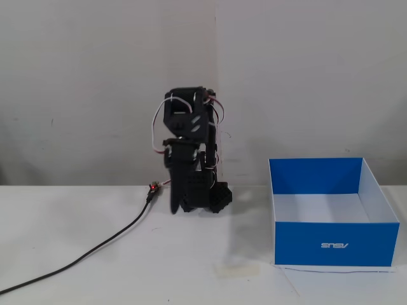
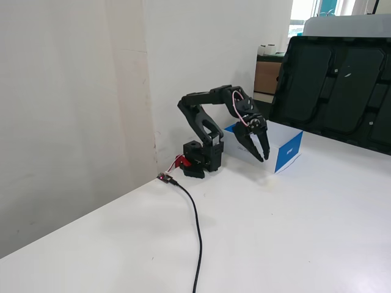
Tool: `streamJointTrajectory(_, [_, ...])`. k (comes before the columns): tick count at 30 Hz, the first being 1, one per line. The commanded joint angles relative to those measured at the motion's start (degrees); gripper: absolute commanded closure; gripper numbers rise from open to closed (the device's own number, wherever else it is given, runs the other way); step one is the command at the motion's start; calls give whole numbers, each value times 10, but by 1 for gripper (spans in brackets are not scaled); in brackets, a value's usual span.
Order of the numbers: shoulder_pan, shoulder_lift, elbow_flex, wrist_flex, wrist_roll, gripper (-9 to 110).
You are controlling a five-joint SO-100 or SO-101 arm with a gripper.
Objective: Pick the gray block and keep it in the box.
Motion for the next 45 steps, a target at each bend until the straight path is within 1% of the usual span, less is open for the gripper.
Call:
streamJointTrajectory(1, [36, 80, 78, -53, 15, 101])
streamJointTrajectory(8, [45, 243, 221, -85, 58, 101])
streamJointTrajectory(13, [34, 369, 287, -74, 82, 101])
streamJointTrajectory(23, [25, 410, 357, -58, 88, 101])
streamJointTrajectory(33, [37, 579, 417, 5, 91, 101])
streamJointTrajectory(39, [40, 583, 428, 18, 91, 101])
streamJointTrajectory(45, [41, 584, 462, -16, 93, 101])
